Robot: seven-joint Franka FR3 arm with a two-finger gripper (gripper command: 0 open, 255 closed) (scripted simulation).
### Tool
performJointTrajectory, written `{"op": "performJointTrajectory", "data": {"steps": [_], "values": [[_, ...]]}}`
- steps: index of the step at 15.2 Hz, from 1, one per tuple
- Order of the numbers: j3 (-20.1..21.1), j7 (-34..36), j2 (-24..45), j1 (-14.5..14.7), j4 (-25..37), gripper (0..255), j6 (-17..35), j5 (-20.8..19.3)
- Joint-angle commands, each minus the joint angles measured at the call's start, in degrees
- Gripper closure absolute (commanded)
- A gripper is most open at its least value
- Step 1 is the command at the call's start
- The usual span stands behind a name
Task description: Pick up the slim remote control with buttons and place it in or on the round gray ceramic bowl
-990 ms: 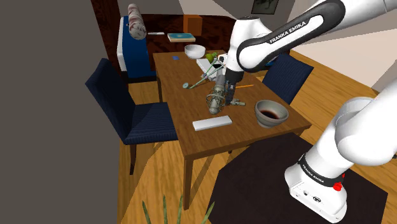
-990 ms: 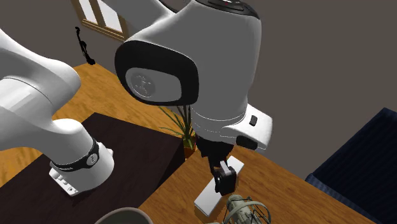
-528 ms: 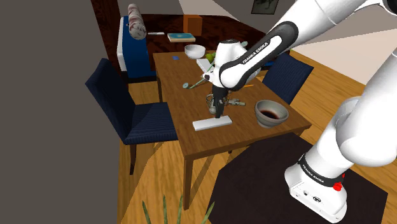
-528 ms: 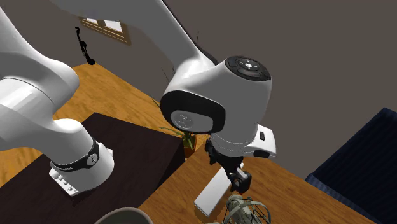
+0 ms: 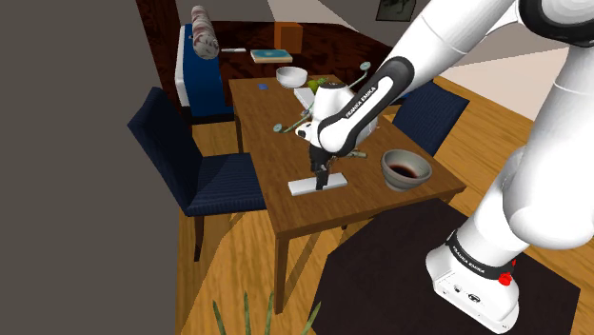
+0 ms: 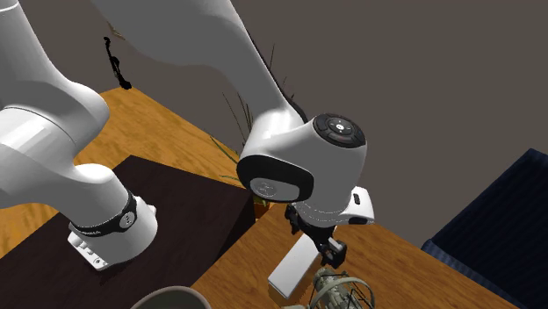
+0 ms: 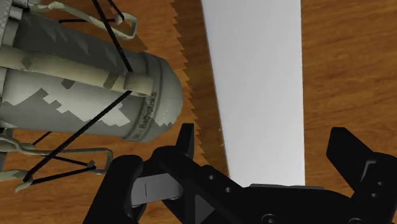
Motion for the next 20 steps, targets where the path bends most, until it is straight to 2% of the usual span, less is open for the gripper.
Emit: {"op": "performJointTrajectory", "data": {"steps": [1, 9, 10, 17, 20], "values": [[0.01, -0.18, 1.89, -0.18, -0.3, 0, 1.56, 0.31], [0.29, -0.15, 2.36, -0.45, -0.27, 0, 2.0, 0.26], [0.31, 0.03, 2.79, -0.36, 0.85, 255, 1.33, 0.22], [0.38, 0.42, 3.71, -0.12, 2.41, 255, 0.7, 0.14], [0.22, -0.04, 1.53, -0.4, -0.34, 255, 1.25, 0.13]]}}
